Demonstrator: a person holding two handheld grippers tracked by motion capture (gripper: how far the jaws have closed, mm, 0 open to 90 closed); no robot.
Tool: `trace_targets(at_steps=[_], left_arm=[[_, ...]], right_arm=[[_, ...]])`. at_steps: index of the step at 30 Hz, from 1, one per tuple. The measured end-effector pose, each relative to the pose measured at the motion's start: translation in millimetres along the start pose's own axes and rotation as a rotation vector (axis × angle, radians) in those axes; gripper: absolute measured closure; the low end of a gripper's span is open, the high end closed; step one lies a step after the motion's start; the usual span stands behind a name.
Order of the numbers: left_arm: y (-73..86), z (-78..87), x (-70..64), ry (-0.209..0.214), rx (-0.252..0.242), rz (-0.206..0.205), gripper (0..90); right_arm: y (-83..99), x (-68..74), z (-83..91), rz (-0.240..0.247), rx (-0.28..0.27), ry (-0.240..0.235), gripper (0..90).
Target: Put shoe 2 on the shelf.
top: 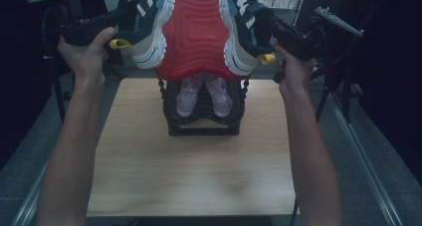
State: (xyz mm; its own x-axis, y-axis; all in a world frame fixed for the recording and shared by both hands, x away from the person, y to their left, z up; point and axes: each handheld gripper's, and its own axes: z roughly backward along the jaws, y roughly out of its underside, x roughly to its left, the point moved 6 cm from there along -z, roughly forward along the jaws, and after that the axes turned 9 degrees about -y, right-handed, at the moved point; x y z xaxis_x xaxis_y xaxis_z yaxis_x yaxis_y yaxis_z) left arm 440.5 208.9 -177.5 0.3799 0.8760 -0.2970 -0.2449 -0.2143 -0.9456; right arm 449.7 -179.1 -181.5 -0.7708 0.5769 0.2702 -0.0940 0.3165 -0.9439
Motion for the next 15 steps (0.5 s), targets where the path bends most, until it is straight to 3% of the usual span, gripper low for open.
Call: trace_targets(at_steps=[5,11,15], left_arm=[[-3.5,-9.2,-9.0,0.021,-0.007,0.015,73.7],[-5.1,-21.4,-19.8,0.004,0.007,-0.032,73.9],[-4.4,-29.1,-23.7,0.014,0.012,-0.030,73.9]], right_arm=[[-1.8,2.6,-11.8,0.010,0.014,-0.002,71.2],[1.1,2.3,-25.4,0.017,0.041,0.000,71.3],[2.2,0.6,-30.7,0.009,0.044,-0.003,71.3]])
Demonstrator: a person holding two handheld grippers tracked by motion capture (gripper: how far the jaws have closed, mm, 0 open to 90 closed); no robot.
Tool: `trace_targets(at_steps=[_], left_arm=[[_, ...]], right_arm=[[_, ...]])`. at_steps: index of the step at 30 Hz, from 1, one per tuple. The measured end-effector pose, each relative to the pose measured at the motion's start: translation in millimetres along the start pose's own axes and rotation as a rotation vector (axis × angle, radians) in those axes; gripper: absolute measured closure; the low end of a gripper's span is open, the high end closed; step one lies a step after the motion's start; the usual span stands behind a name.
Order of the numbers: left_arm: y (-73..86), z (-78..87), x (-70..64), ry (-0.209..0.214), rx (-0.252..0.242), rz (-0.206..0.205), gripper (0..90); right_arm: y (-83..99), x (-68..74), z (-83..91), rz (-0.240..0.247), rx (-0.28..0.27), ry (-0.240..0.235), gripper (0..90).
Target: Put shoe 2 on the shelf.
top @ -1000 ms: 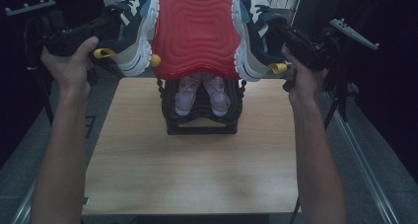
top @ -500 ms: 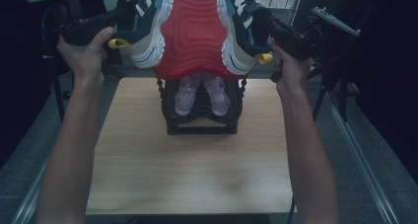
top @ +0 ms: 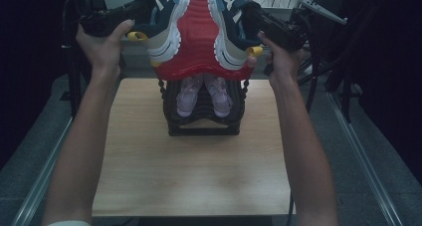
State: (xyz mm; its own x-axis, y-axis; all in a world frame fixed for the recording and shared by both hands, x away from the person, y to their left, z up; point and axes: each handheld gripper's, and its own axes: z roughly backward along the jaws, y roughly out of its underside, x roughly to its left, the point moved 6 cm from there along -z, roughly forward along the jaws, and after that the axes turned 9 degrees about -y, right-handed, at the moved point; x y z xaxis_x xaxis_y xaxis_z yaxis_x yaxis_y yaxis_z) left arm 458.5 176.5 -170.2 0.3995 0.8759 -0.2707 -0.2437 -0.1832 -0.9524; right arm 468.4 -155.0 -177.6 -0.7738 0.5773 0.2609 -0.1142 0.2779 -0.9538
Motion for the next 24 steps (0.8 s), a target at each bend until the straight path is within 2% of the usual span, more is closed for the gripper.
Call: trace_targets(at_steps=[9,14,19,24], left_arm=[[7.9,-12.3,-0.1,-0.006,0.008,-0.002,74.0],[11.2,-16.5,0.8,-0.010,0.007,-0.009,74.0],[12.2,-20.5,1.3,-0.014,-0.001,-0.014,74.1],[14.0,-27.2,-0.8,-0.031,-0.003,-0.027,74.1]], right_arm=[[2.6,-4.2,-9.0,-0.001,0.017,0.013,71.3],[5.1,-8.0,-18.8,0.014,0.037,0.030,71.3],[4.1,-11.0,-26.4,0.048,0.059,0.057,71.3],[7.6,-11.1,-35.3,0.073,0.073,0.060,71.4]])
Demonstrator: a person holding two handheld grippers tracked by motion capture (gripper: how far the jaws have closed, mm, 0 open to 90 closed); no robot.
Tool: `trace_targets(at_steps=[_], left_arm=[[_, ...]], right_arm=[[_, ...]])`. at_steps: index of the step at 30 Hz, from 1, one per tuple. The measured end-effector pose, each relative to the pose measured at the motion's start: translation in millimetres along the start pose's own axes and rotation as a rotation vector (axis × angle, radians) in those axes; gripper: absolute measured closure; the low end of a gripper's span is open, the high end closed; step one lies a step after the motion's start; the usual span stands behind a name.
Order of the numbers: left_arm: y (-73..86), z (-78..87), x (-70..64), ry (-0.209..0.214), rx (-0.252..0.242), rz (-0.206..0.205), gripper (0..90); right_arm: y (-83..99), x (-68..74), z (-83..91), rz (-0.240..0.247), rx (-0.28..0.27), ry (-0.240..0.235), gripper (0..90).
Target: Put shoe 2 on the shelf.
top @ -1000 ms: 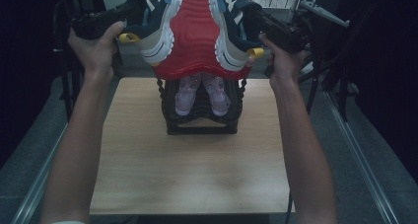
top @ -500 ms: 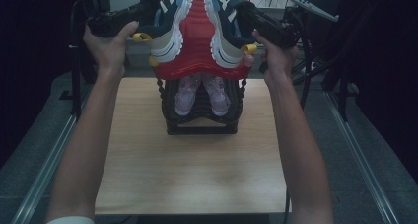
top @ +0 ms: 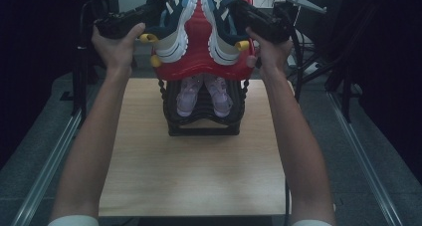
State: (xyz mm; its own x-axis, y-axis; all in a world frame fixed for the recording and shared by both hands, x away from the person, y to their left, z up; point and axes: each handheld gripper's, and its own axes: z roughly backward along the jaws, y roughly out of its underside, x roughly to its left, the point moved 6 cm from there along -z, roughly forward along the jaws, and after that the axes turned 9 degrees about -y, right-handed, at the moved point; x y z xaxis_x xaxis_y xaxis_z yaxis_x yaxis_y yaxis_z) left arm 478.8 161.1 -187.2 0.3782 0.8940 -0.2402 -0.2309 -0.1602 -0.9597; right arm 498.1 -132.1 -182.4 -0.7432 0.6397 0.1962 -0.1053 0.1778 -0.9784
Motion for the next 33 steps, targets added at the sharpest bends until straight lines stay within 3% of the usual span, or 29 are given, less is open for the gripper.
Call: trace_targets(at_steps=[8,17,20,23,27,33], left_arm=[[8.2,-12.5,-5.1,-0.013,0.011,-0.021,74.1],[22.1,-26.3,-8.6,-0.056,0.029,-0.065,73.5],[25.1,-28.5,-8.2,-0.050,0.025,-0.047,71.9],[26.9,-29.5,-10.7,-0.045,0.016,-0.064,70.2],[28.2,-32.3,-13.6,-0.015,0.006,-0.059,64.5],[28.7,-35.2,-13.5,0.024,0.012,-0.025,46.9]], right_arm=[[3.9,-3.4,-4.1,0.027,0.027,0.032,71.4],[11.8,-7.1,-12.5,0.108,0.088,0.103,71.2],[17.2,-7.3,-17.2,0.136,0.117,0.122,70.7],[19.0,-4.6,-19.9,0.155,0.117,0.121,70.0],[20.0,-1.6,-23.7,0.180,0.140,0.122,68.8],[20.5,-5.1,-24.6,0.132,0.139,0.081,58.6]])
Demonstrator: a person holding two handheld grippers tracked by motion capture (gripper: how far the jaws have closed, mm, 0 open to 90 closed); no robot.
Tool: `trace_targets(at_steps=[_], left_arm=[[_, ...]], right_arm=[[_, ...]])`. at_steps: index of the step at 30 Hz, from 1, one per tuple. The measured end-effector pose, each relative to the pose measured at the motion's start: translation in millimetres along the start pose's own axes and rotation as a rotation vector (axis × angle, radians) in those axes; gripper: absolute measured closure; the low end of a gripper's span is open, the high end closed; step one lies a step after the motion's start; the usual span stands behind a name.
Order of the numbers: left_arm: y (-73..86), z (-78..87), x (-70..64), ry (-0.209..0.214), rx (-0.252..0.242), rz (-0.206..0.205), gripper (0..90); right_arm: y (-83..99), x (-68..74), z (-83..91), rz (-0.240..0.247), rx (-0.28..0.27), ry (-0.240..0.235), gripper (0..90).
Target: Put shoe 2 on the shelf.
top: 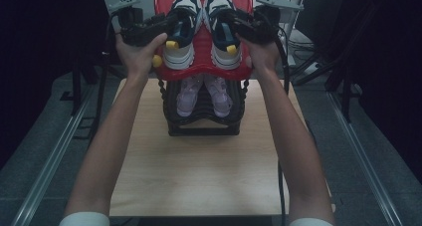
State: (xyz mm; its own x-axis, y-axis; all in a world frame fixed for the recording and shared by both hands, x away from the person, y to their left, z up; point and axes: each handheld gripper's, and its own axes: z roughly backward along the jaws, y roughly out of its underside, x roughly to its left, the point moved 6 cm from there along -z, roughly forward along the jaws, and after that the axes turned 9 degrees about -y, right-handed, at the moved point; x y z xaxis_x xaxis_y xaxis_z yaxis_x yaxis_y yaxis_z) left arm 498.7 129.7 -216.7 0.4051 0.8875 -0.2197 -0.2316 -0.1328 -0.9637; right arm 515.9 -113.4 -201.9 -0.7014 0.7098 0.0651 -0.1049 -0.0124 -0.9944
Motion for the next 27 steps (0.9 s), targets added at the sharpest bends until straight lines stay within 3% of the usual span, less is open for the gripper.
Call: trace_targets(at_steps=[4,9,21,27], left_arm=[[-2.2,1.1,3.3,0.019,-0.021,0.040,40.1],[-3.6,4.1,7.1,0.036,-0.022,0.062,37.5],[-2.2,21.2,13.4,0.077,-0.011,0.092,37.5],[-0.3,29.3,14.7,0.074,-0.009,0.103,38.5]], right_arm=[[-0.8,-3.4,1.7,-0.047,-0.017,-0.017,48.3],[-3.2,-4.9,4.9,-0.048,-0.015,-0.016,40.9],[-8.3,-0.3,17.9,-0.090,-0.067,-0.073,40.3],[-2.3,-1.0,20.4,-0.112,-0.071,-0.095,40.9]])
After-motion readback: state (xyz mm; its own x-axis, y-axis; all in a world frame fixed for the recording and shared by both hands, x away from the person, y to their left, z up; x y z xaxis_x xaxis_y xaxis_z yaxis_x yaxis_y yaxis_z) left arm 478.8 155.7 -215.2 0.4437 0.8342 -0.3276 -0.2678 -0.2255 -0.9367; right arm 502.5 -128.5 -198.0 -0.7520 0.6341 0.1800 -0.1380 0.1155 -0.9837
